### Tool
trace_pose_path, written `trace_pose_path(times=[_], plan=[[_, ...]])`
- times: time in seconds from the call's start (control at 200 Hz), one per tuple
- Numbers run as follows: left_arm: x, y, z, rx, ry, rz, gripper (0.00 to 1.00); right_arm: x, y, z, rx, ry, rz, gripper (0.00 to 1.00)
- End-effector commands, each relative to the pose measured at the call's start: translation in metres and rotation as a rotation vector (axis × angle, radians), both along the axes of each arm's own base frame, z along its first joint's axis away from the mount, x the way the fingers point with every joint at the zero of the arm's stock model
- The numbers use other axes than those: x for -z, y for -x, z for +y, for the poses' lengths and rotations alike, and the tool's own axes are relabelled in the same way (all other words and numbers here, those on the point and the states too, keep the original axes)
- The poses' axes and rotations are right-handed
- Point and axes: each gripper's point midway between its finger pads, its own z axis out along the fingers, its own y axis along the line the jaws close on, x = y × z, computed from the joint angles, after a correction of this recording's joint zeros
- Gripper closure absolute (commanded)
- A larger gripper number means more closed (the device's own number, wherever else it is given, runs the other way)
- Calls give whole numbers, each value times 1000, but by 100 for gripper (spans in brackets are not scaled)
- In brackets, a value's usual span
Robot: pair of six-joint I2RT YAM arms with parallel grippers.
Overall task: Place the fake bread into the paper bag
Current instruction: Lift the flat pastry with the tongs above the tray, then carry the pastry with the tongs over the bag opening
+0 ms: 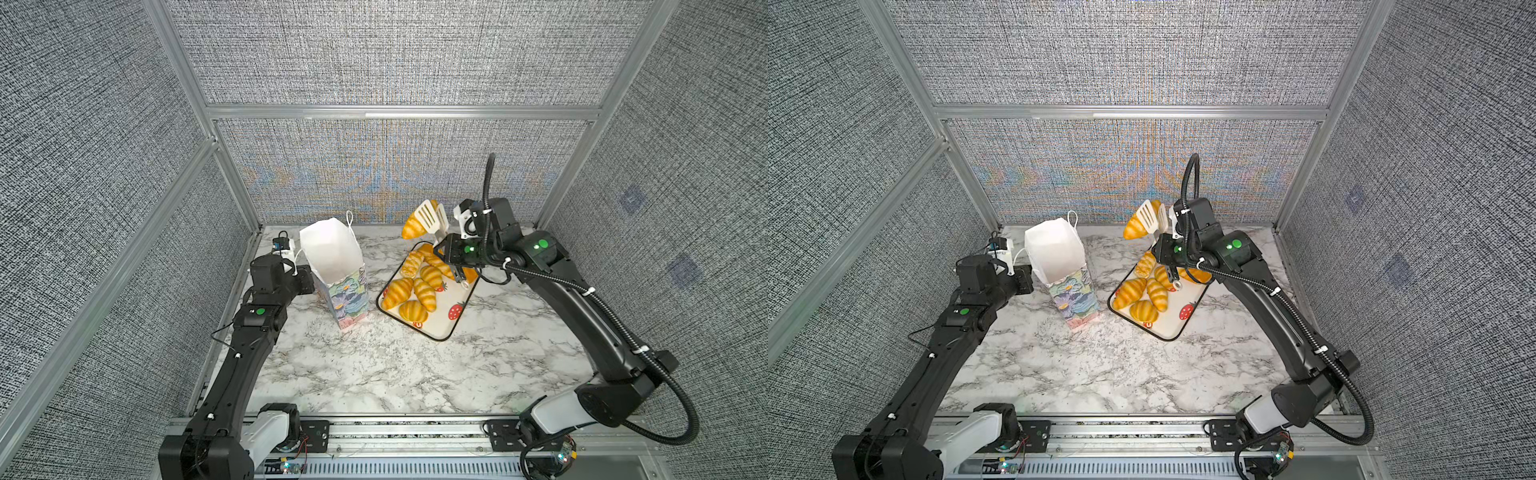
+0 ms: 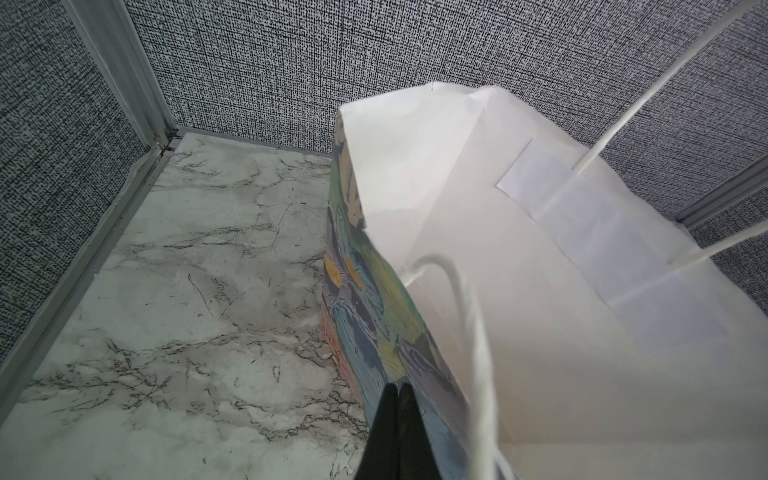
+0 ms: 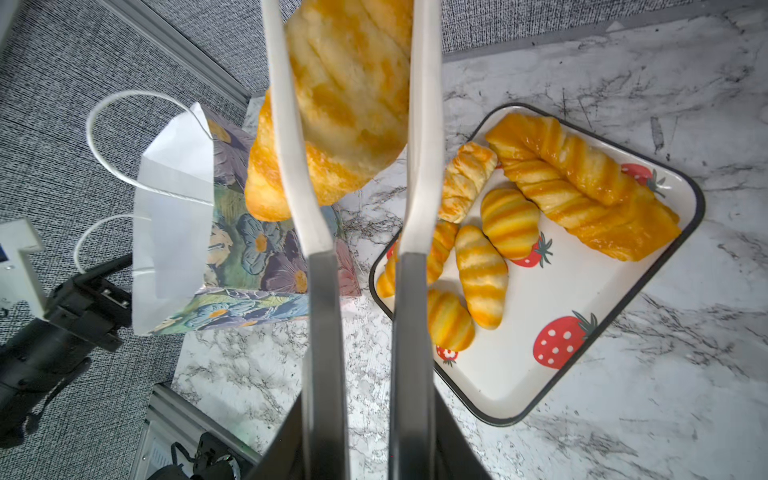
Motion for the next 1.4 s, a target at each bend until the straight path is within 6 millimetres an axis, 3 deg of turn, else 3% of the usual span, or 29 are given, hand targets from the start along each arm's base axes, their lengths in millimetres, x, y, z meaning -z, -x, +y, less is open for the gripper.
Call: trace_pose_path(times=[0.0, 0.325, 0.69, 1.066, 1.396], plan=[[-2, -1, 2, -6, -5, -8, 100, -28, -7, 14, -34, -62, -97, 68], [-2, -1, 2, -5, -1, -8, 100, -71, 8, 58, -185, -165, -246, 68], [-2, 0, 5, -17, -10, -8, 100, -86, 22, 119, -362, -180, -315, 68], [-3, 1, 15, -62, -29, -10, 100, -64, 33, 175, -496, -191, -254, 68], [-6, 1, 24, -103, -38, -7, 100, -29, 41, 202, -550, -160, -173, 68]])
